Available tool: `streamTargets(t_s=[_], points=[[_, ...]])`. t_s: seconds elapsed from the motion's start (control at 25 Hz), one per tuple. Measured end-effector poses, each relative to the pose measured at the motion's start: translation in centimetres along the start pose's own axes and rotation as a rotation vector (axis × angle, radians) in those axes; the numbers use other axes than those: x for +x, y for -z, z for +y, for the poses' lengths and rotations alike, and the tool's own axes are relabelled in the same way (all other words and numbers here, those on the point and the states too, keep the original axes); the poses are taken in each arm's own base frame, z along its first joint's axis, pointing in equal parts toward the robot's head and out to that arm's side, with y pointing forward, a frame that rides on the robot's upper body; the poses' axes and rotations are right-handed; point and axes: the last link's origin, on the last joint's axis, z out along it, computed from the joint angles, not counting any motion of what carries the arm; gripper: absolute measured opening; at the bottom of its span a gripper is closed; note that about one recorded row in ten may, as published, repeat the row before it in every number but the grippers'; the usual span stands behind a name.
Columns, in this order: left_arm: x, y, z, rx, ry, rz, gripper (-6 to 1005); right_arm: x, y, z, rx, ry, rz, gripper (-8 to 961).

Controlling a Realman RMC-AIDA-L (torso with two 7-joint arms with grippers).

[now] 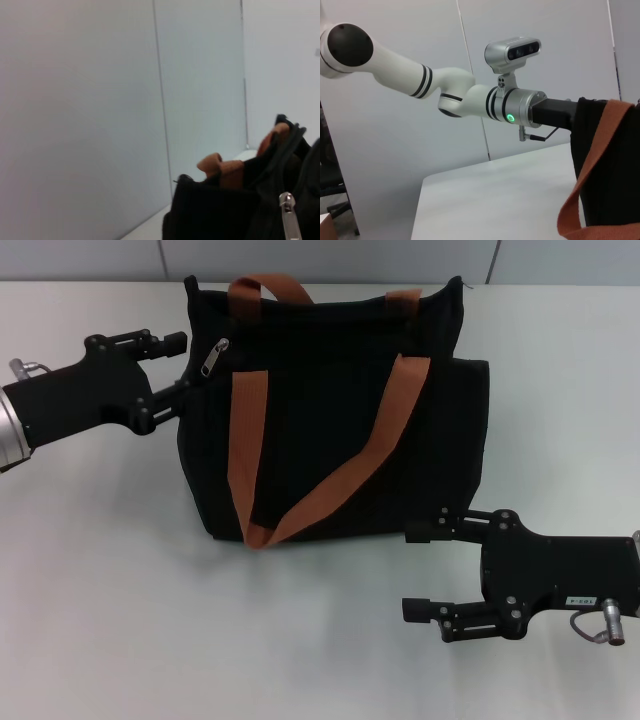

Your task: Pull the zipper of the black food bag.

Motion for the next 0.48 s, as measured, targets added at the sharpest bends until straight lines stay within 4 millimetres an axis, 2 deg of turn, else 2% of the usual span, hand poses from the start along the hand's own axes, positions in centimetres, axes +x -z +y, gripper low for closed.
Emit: streamTargets(t_s=[0.04, 0.48], points=[[0.09, 0.45, -0.11, 0.019, 0.009, 0.026, 738, -0.01, -0.01, -0.01, 0.000, 0.000, 0.000, 762], [0.24, 0.50, 0.58, 0.005, 0.020, 0.066, 319, -0.18, -0.14, -0.06, 0.002, -0.010, -0.015, 753]])
